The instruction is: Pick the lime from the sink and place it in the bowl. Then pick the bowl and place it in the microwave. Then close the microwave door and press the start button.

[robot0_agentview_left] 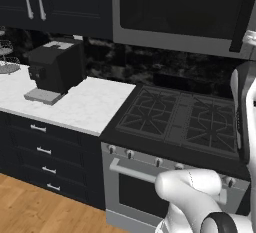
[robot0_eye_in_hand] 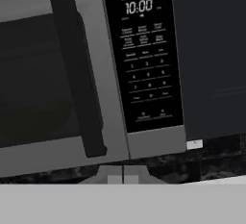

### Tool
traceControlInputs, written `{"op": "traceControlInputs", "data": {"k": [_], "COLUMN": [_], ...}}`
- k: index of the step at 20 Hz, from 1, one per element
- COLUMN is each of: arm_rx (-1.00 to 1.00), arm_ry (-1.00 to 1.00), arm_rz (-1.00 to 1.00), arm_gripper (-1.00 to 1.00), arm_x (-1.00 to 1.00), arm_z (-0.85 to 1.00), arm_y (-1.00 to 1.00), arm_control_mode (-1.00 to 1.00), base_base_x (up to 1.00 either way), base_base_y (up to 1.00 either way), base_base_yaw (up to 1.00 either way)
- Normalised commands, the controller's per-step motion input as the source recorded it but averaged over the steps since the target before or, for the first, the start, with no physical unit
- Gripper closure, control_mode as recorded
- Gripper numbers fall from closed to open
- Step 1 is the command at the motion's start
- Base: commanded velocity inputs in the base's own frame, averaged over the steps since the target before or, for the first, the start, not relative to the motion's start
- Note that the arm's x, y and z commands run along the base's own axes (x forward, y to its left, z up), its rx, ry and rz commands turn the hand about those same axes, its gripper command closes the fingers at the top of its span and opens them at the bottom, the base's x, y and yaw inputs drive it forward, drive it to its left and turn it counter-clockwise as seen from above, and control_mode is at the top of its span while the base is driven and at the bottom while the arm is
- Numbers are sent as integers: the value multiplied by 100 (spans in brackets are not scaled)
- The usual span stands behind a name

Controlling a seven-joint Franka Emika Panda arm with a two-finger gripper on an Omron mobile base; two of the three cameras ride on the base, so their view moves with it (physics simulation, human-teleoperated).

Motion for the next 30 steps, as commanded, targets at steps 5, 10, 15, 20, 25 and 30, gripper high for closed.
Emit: {"op": "traceControlInputs", "data": {"k": [5,10,15,20,25,30], "arm_rx": [5,1,0,0,0,0], "arm_ry": [-31,-32,1,8,8,15], "arm_rz": [0,0,0,0,0,0], "arm_gripper": [100,100,100,100,100,100], "arm_x": [0,0,0,6,5,3], "arm_z": [2,-3,-11,-1,0,-2], "arm_y": [-23,-14,-22,-34,-39,-23], "arm_control_mode": [-100,-100,-100,-100,-100,-100], "base_base_x": [0,0,0,0,0,0], "base_base_y": [0,0,0,0,0,0], "base_base_yaw": [0,0,0,0,0,0]}}
